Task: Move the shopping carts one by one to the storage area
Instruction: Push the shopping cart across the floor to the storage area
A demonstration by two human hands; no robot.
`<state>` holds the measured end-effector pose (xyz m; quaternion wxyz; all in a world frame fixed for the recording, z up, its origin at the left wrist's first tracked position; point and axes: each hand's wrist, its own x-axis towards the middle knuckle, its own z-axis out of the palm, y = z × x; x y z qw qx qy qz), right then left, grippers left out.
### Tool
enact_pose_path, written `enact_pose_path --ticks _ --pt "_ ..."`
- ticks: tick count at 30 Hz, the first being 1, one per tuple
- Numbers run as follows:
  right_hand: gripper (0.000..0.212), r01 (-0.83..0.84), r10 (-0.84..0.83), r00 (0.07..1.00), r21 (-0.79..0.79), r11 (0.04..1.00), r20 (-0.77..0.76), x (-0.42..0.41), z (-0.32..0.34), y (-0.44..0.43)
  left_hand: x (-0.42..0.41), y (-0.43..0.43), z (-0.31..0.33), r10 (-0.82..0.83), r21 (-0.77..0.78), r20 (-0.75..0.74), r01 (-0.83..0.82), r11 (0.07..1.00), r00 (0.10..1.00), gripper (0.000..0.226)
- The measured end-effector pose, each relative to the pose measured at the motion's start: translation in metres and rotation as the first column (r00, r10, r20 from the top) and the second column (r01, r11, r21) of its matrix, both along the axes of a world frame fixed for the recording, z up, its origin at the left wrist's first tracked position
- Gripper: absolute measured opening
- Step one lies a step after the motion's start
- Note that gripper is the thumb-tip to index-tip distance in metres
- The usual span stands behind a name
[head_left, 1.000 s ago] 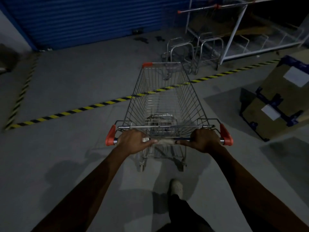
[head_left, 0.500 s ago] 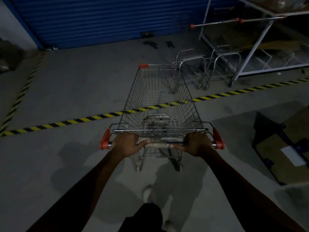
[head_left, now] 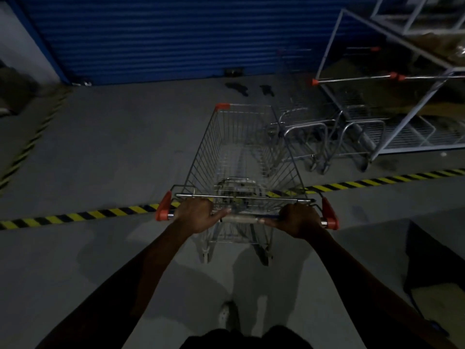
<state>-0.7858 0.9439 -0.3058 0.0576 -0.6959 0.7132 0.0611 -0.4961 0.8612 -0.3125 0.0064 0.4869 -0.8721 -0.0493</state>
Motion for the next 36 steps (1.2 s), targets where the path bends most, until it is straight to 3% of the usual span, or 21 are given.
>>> enact_pose_path --ticks 4,11,16,18,20,24,26,31,36 --pt "0.089 -0.001 0.0 1.0 0.038 0.999 0.021 -0.012 0.004 -0.065 -0.013 -0.068 -0.008 0.004 0.005 0.001 -0.004 1.0 1.0 0.106" --pt "0.1 -0.043 0.043 0.999 -0.012 0.999 0.006 -0.043 -0.003 -0.192 -0.044 -0.189 -0.005 0.019 0.047 0.017 -0.02 0.999 1.0 0.081" --pt "0.118 -0.057 0.06 0.997 -0.071 0.996 0.038 -0.071 -0.009 -0.29 -0.072 -0.283 0.0 0.071 0.081 0.019 -0.072 0.994 0.997 0.099" --pt "0.121 -0.044 0.047 0.998 -0.062 0.997 0.05 -0.081 -0.009 -0.329 -0.082 -0.318 0.003 0.104 0.108 0.018 -0.105 0.989 0.994 0.094" --pt "0.115 -0.041 0.044 0.997 -0.051 0.998 0.063 -0.091 -0.005 -0.366 -0.093 -0.353 0.005 0.105 0.11 0.054 -0.11 0.988 0.993 0.091" --pt "0.079 -0.047 0.05 0.996 -0.046 0.998 0.073 -0.105 -0.003 -0.431 -0.103 -0.413 -0.001 0.13 0.024 0.04 -0.131 0.991 0.991 0.091" --pt "0.075 -0.065 0.066 0.996 -0.023 0.998 0.06 -0.109 -0.003 -0.46 -0.107 -0.438 -0.004 0.144 -0.019 0.047 -0.143 0.989 0.988 0.09" --pt "0.073 -0.099 0.099 0.995 -0.019 0.995 0.026 -0.12 -0.008 -0.525 -0.116 -0.496 -0.004 0.157 -0.054 0.073 -0.153 0.987 0.985 0.084" --pt "0.099 -0.066 0.064 0.996 0.03 0.997 0.056 -0.124 -0.015 -0.578 -0.121 -0.545 -0.006 0.154 -0.057 0.066 -0.15 0.987 0.986 0.08"
